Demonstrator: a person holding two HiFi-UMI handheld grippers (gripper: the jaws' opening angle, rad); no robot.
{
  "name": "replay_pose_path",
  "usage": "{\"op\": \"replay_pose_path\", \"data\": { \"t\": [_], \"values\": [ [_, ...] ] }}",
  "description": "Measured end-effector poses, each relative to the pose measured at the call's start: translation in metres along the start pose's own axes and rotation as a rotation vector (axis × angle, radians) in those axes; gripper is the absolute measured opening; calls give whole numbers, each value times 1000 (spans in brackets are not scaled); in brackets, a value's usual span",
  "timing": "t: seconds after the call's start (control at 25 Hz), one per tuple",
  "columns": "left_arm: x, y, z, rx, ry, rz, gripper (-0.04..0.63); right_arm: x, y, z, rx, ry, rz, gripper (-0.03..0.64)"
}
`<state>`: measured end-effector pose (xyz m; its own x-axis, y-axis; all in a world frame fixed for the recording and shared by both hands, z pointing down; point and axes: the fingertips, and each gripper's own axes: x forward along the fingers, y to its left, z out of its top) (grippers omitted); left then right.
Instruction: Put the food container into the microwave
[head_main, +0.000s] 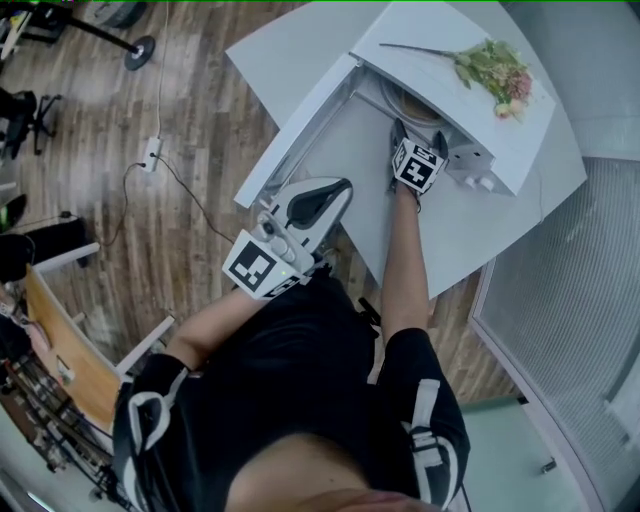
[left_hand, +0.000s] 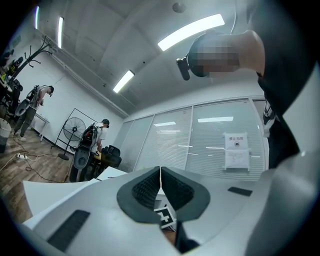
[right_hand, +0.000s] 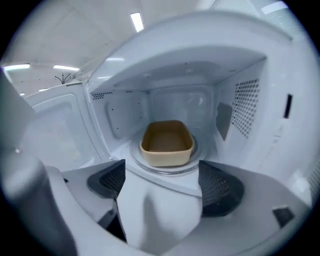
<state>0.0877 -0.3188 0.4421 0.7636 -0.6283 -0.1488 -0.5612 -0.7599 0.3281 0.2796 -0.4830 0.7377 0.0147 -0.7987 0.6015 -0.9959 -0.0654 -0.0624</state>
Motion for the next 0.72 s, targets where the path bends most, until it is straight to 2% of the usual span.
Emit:
{"op": "replay_pose_path", "data": {
  "t": [0.2, 0.24, 0.28, 0.32, 0.52, 0.72],
  "values": [
    [-26, -50, 25, 45, -48, -22, 28, -125, 27, -11, 79, -58, 113, 445],
    [-34, -63, 28, 50, -48, -26, 28, -156, 30, -14, 90, -79, 124, 414],
    [-42, -75, 30, 57, -49, -28, 28, -186, 33, -16, 96, -100, 136, 344],
    [-51, -87, 31, 68, -49, -26, 28, -215, 35, -18, 100, -118, 154, 308],
    [-101, -127, 38, 95, -58, 25, 28, -333, 45, -24, 113, -201, 229, 179],
    [-133, -153, 40, 113, -40, 36, 28, -414, 54, -22, 108, -289, 274, 60]
  ]
}}
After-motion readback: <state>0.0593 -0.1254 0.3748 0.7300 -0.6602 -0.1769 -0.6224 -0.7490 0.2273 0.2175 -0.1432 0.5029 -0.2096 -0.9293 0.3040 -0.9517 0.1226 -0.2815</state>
